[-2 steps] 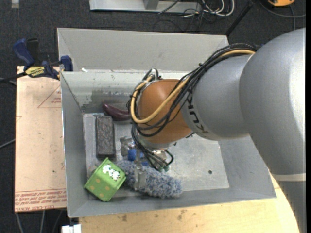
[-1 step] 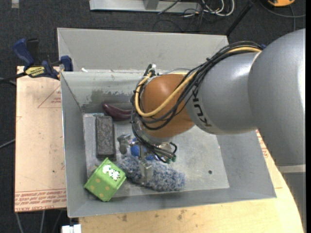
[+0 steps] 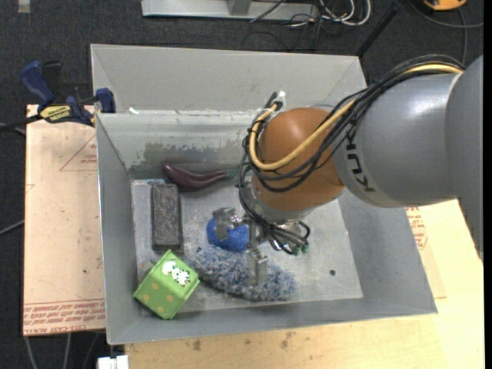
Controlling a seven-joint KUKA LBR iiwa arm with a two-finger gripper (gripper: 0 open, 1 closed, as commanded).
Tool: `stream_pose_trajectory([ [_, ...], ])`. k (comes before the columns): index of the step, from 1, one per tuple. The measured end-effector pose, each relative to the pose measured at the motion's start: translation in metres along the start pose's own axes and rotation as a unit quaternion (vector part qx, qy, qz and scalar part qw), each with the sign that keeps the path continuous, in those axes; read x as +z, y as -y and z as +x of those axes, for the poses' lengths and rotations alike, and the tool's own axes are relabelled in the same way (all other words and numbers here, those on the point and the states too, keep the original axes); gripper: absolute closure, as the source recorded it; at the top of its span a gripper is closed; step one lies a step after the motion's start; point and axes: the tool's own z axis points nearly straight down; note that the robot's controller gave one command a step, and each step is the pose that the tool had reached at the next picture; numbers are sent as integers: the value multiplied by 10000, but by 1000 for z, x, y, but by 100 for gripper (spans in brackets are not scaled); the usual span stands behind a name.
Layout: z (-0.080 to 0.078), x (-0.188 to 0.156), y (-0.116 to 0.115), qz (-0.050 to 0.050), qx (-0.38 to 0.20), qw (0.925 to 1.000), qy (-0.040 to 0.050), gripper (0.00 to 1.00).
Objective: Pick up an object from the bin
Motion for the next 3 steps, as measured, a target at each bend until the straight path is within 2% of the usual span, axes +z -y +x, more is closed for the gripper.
stream_pose_trajectory([
  [1,-28,-9,37,21,-226,9997,48,0],
  [2,-37,17,30,26,46,10000,62,0],
  [3,-28,48,3,13,669,9977,67,100],
])
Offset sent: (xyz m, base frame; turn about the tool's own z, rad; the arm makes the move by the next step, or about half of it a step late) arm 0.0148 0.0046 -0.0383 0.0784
